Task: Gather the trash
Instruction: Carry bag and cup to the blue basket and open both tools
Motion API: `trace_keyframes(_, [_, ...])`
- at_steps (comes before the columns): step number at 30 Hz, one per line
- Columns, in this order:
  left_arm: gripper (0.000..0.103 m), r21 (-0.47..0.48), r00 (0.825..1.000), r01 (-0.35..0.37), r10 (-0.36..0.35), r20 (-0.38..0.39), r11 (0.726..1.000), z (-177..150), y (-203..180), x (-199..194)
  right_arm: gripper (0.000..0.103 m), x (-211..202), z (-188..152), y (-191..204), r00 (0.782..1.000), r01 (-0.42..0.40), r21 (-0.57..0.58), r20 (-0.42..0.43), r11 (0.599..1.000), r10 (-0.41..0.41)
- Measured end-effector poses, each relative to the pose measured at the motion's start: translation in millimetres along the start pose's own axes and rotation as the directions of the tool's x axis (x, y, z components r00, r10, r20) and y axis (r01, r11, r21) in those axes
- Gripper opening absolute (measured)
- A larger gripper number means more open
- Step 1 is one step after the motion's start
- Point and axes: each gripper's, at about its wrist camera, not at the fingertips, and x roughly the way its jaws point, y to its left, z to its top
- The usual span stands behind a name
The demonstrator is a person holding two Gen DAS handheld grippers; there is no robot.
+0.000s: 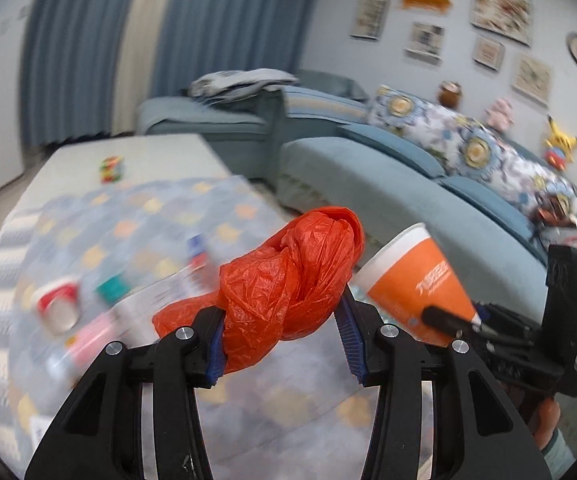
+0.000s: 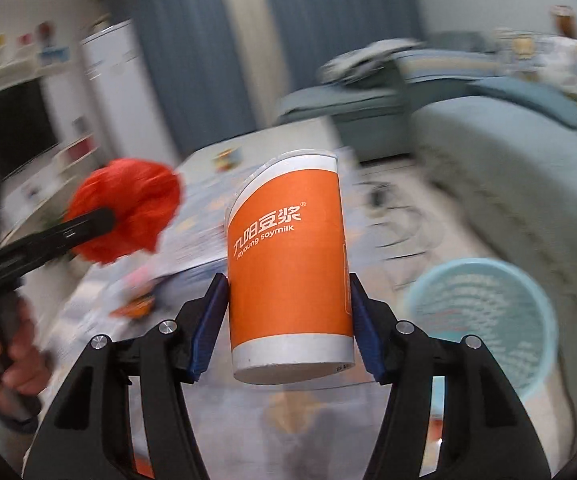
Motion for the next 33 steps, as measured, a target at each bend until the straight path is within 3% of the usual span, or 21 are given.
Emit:
trace_keyframes(6, [0.045, 0.064, 0.992, 0.092, -0.086, -0.095, 0.994, 5.5, -62.8, 68.9, 0.056, -2.8, -11.0, -85.8, 0.975, 0.222, 0.19, -0.017, 0.956, -0.223])
trace_keyframes(13, [0.045, 0.13, 0.959, 0.172, -0.135, -0.25, 0.976, -24.7, -110.3, 151.7, 0.056, 26.2, -56.8, -149.0, 0.928, 0.368, 0.293, -0.172, 0.882, -0.33])
trace_keyframes(17, [0.05, 0.138, 0.933, 0.204, -0.15, -0.326, 0.969, -44.9, -125.8, 182.9, 0.057, 41.1, -69.1, -155.0, 0.91, 0.403, 0.31, -0.232, 0.861, -0.343])
trace_keyframes(21, [0.065, 0.145, 0.93, 0.206, -0.148, -0.337, 0.968, -55.2, -127.2, 187.4, 0.057, 43.1, -76.1, -157.2, 0.905, 0.414, 0.322, -0.247, 0.851, -0.347])
trace_keyframes(27, [0.065, 0.099, 0.939, 0.191, -0.152, -0.308, 0.977, -50.0, -112.8, 173.8, 0.057, 43.1, -68.7, -154.3, 0.908, 0.409, 0.323, -0.236, 0.854, -0.346])
trace_keyframes(33, [0.065, 0.07, 0.954, 0.163, -0.139, -0.266, 0.984, -43.0, -98.8, 144.1, 0.057, 31.2, -60.8, -133.1, 0.93, 0.36, 0.295, -0.192, 0.885, -0.314])
